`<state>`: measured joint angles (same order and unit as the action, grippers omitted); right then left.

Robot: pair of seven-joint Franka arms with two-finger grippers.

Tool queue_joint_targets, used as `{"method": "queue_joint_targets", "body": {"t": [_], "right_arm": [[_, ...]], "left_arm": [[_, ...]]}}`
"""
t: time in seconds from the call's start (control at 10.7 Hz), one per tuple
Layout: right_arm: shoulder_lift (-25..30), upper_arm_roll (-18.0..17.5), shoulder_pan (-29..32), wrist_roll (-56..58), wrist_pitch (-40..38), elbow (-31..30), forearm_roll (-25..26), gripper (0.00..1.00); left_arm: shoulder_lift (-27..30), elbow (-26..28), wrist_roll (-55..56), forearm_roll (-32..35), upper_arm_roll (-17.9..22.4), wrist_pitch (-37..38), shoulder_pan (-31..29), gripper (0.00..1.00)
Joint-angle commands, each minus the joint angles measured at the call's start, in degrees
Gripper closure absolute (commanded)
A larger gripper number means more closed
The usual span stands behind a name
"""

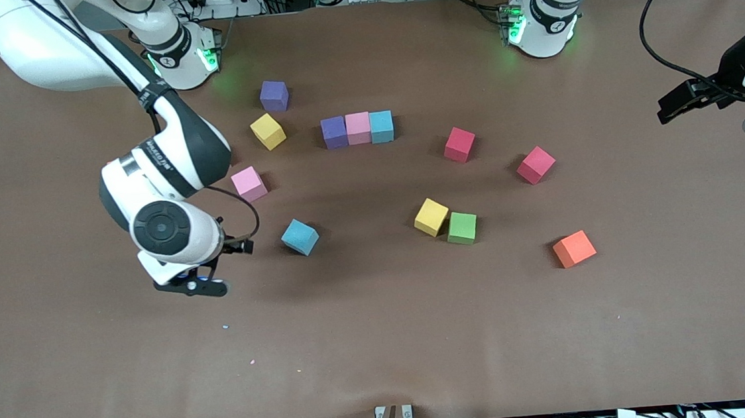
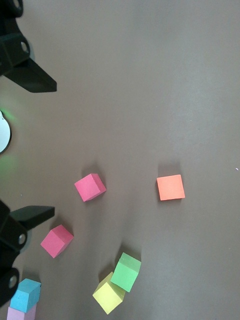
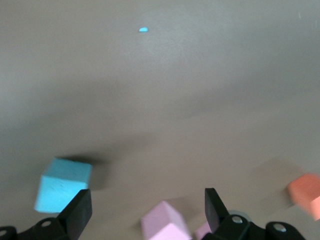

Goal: Arrange 11 blocks into digit 3
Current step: 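Move the right gripper over the lone cyan block, then grasp the lone cyan block with the right gripper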

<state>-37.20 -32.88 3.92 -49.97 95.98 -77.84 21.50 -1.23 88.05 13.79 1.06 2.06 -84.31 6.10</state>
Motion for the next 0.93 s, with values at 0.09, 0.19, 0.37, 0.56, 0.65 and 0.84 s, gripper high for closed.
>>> {"method": "queue_joint_targets", "body": {"t": [0.09, 0.19, 0.37, 0.56, 0.65, 0.84], "right_arm": [[5.1, 4.1, 1.3, -18.0, 13.7, -9.8, -7.1, 0.00], [5.4, 4.3, 1.2, -23.0, 18.5, -13.1, -6.9, 0.00], [5.1, 4.4, 0.6, -30.7, 27.9, -18.7, -6.9, 0.00], [4.2, 4.4, -1.4, -33.7, 35.6, -22.7, -6.0, 0.00], [3.7, 4.4, -2.9, -33.7, 35.7, -22.7, -5.8, 0.00], [2.8, 4.4, -5.1, -33.7, 35.7, -23.0, -2.4, 0.00]], "left_arm": [[0.6, 0.2, -0.2, 0.6, -0.1, 0.4, 0.0, 0.00], [0.6, 0.2, -0.2, 0.6, -0.1, 0.4, -0.1, 0.00], [0.5, 0.2, -0.1, 0.6, -0.1, 0.3, 0.0, 0.00], [0.4, 0.4, -0.1, 0.4, -0.1, -0.1, 0.0, 0.00], [0.1, 0.4, -0.1, 0.4, -0.1, -0.1, 0.0, 0.00], [-0.3, 0.6, -0.1, 0.4, -0.2, -0.2, 0.1, 0.00]]}}
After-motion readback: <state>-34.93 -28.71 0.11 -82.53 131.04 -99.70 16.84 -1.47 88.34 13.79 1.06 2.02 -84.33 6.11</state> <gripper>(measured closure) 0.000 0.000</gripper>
